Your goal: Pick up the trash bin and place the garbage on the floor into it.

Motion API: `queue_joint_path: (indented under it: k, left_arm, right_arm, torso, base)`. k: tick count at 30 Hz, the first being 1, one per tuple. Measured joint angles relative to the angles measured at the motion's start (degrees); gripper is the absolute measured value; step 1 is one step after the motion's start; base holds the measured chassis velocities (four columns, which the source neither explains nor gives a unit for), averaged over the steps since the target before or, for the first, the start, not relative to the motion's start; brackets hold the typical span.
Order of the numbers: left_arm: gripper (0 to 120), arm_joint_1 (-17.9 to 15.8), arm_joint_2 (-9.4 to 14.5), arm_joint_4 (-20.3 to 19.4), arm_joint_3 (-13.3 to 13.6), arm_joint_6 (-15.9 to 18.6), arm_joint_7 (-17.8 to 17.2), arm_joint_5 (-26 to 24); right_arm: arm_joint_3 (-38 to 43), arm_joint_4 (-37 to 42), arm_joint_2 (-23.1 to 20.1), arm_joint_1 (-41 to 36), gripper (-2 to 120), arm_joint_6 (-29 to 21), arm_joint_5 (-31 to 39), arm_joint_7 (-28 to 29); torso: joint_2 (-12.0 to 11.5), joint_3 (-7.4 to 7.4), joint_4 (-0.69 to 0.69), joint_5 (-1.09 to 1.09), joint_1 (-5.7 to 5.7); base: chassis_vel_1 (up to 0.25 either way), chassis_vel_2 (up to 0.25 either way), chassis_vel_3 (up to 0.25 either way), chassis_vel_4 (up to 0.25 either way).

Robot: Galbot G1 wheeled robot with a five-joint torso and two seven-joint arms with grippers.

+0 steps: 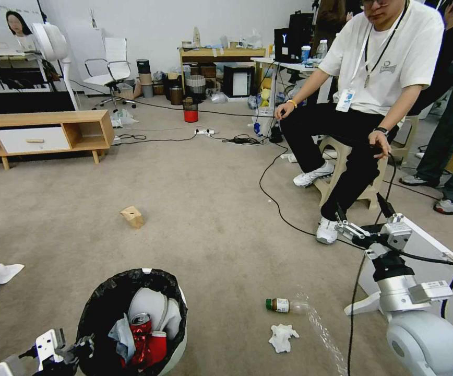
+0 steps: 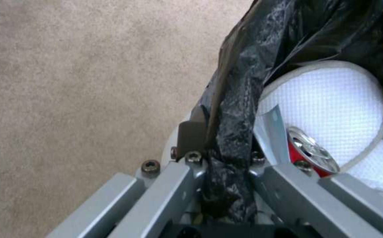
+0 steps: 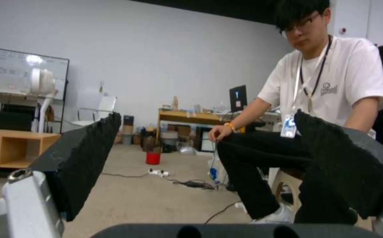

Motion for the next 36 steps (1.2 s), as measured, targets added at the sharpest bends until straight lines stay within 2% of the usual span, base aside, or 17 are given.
queue_joint_path:
  k: [7, 10, 12, 13, 15, 16, 19, 20, 21, 22, 23, 24, 27, 28, 30, 33, 36]
  left_arm:
    - [2, 0.12, -0.06, -0.07, -0.03, -0.04, 0.07, 0.05]
    - [2, 0.17, -0.03, -0.11, -0.1, -0.05, 0.1, 0.05]
    - [2, 0.18, 0.05, -0.11, -0.22, -0.05, 0.14, 0.05]
    - [2, 0.18, 0.05, -0.11, -0.22, -0.05, 0.14, 0.05]
    - [2, 0.21, 0.07, -0.13, -0.25, -0.07, 0.19, 0.05]
    - [2, 0.21, 0.07, -0.13, -0.25, -0.07, 0.19, 0.05]
    - [2, 0.21, 0.01, -0.14, -0.24, -0.18, 0.28, 0.05]
    - [2, 0.21, 0.01, -0.14, -0.24, -0.18, 0.28, 0.05]
    - [2, 0.22, 0.01, -0.14, -0.22, -0.22, 0.35, 0.05]
    - [2, 0.36, 0.01, -0.11, -0.14, -0.33, 0.67, 0.18]
    - [2, 0.46, 0.01, -0.07, -0.09, -0.39, 0.83, 0.26]
    - [2, 0.46, 0.01, -0.07, -0.09, -0.39, 0.83, 0.26]
    - [2, 0.59, 0.05, 0.07, 0.09, -0.48, 1.1, 0.36]
    - [2, 0.59, 0.05, 0.07, 0.09, -0.48, 1.1, 0.36]
    - [2, 0.51, 0.23, 0.18, 0.12, -0.51, 1.14, 0.33]
    - [2, 0.46, 0.41, 0.35, 0.18, -0.52, 1.17, 0.3]
    - [2, 0.36, 0.45, 0.48, 0.23, -0.52, 1.2, 0.27]
  right_arm:
    - [0.17, -1.37, -0.6, 0.08, 100, 0.2, -1.11, -0.27]
    - [0.23, -2.32, -1.74, -0.33, 100, -1.35, -1.64, 0.45]
    - [0.47, -3.13, -3.35, -1.22, 100, -5.42, -1.52, 1.3]
    - [0.47, -3.13, -3.35, -1.22, 100, -5.42, -1.52, 1.3]
    - [0.42, -3.16, -5.46, -2.58, 100, -13.52, 0.79, 2.93]
    - [0.42, -3.16, -5.46, -2.58, 100, -13.52, 0.79, 2.93]
    - [-1.24, -3.55, -8.37, -4.17, 100, -25.25, 6.41, 5.31]
    - [-1.24, -3.55, -8.37, -4.17, 100, -25.25, 6.41, 5.31]
    - [-2.07, -3.76, -9.07, -4.22, 100, -28.0, 8.52, 6.06]
    - [-2.95, -4.04, -9.88, -4.17, 100, -33.27, 11.53, 6.54]
    - [-3.31, -4.08, -10.22, -4.02, 100, -35.88, 13.27, 6.63]
    - [-3.31, -4.08, -10.22, -4.02, 100, -35.88, 13.27, 6.63]
    - [-5.06, -4.35, -11.4, -2.94, 100, -45.91, 18.11, 6.41]
    - [-5.06, -4.35, -11.4, -2.94, 100, -45.91, 18.11, 6.41]
    - [-6.7, -5.49, -12.01, -1.49, 100, -52.29, 19.88, 5.08]
    - [-8.28, -7.46, -12.54, 0.18, 100, -55.78, 19.9, 2.39]
    - [-9.2, -8.87, -12.94, 0.93, 100, -56.52, 19.25, -0.3]
  torso:
    - [0.0, 0.0, 0.0, 0.01, 0.0]
    - [0.0, 0.0, 0.01, 0.0, 0.0]
    - [0.0, 0.0, 0.0, 0.02, 0.0]
    - [0.0, 0.0, 0.0, 0.02, 0.0]
    - [0.0, 0.0, 0.0, 0.0, 0.0]
    - [0.0, 0.0, 0.0, 0.0, 0.0]
    - [0.0, 0.0, 0.0, 0.01, 0.0]
    - [0.0, 0.0, 0.0, 0.01, 0.0]
    - [0.0, 0.0, 0.0, 0.01, 0.0]
    - [0.0, 0.0, 0.0, 0.02, 0.0]
    - [0.0, 0.0, 0.0, 0.02, 0.0]
    - [0.0, 0.0, 0.0, 0.02, 0.0]
    - [0.0, 0.0, 0.01, 0.01, 0.0]
    - [0.0, 0.0, 0.01, 0.01, 0.0]
    - [0.0, 0.0, 0.0, 0.0, -0.01]
    - [0.0, 0.0, 0.01, 0.0, 0.0]
    - [0.0, 0.0, 0.02, 0.0, 0.0]
  base:
    - [0.0, 0.0, 0.0, 0.0]
    - [0.0, 0.0, 0.0, 0.0]
    - [0.0, 0.0, 0.0, 0.0]
    - [0.0, 0.0, 0.0, 0.0]
    - [0.0, 0.0, 0.0, 0.0]
    - [0.0, 0.0, 0.0, 0.0]
    - [0.0, 0.0, 0.0, 0.0]
    - [0.0, 0.0, 0.0, 0.0]
    - [0.0, 0.0, 0.0, 0.0]
    - [0.0, 0.0, 0.0, 0.0]
    - [0.0, 0.0, 0.0, 0.0]
    - [0.0, 0.0, 0.0, 0.0]
    - [0.0, 0.0, 0.0, 0.0]
    - [0.0, 0.0, 0.0, 0.0]
    - [0.0, 0.0, 0.0, 0.0]
    - [0.0, 0.0, 0.0, 0.0]
    - [0.0, 0.0, 0.0, 0.0]
